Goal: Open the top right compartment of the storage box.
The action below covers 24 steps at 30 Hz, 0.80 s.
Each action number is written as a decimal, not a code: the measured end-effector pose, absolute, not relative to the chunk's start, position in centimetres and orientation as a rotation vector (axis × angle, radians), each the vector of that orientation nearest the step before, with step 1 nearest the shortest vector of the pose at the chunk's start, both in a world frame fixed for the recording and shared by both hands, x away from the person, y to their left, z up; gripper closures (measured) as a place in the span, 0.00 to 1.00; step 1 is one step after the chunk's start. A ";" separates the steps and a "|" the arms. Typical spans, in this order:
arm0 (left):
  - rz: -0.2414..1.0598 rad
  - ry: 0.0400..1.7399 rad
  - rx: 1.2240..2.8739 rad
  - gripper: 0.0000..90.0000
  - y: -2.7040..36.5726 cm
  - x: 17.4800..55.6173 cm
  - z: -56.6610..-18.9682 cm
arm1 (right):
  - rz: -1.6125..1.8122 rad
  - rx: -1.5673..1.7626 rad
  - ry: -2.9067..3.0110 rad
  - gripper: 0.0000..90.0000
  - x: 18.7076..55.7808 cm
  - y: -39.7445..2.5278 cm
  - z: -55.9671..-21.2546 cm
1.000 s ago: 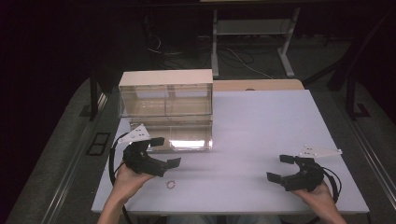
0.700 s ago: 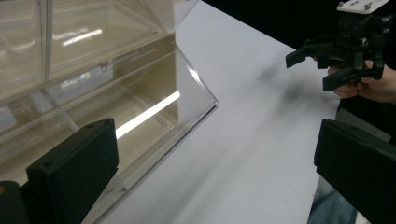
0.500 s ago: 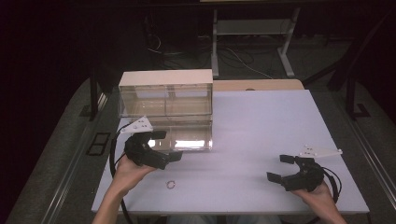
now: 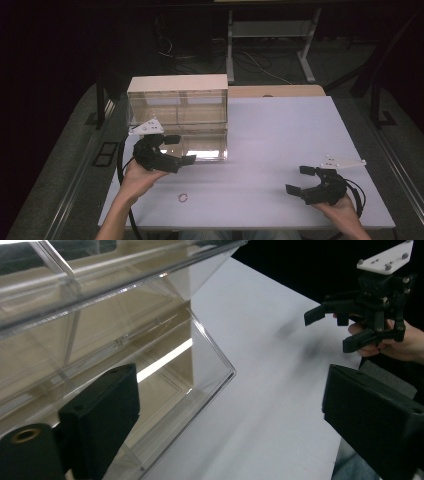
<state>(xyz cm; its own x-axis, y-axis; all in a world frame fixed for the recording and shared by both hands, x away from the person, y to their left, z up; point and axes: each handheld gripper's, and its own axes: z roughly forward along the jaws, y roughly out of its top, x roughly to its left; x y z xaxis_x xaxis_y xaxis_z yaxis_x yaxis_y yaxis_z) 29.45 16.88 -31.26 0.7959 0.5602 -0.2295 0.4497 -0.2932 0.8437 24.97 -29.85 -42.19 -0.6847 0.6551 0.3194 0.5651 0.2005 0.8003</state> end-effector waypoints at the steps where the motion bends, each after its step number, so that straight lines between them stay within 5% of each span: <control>1: 0.136 0.763 1.934 0.14 16.9 29.5 -31.2 | 1.508 1.206 2.362 0.01 25.0 -29.8 -42.2; 8: 0.141 0.783 1.917 0.23 17.0 29.9 -30.9 | 1.508 1.205 2.361 0.01 25.0 -29.9 -42.2; 24: 0.185 0.844 1.897 0.70 16.9 30.4 -30.2 | 1.500 1.192 2.368 0.01 25.0 -29.9 -42.3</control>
<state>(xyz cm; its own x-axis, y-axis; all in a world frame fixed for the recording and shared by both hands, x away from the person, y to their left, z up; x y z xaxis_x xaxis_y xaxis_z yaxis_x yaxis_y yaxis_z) 30.40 16.87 -30.24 0.7439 0.6268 -0.2320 0.4722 -0.2473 0.8461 25.05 -29.87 -42.29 -0.6898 0.6541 0.3104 0.5602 0.2106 0.8011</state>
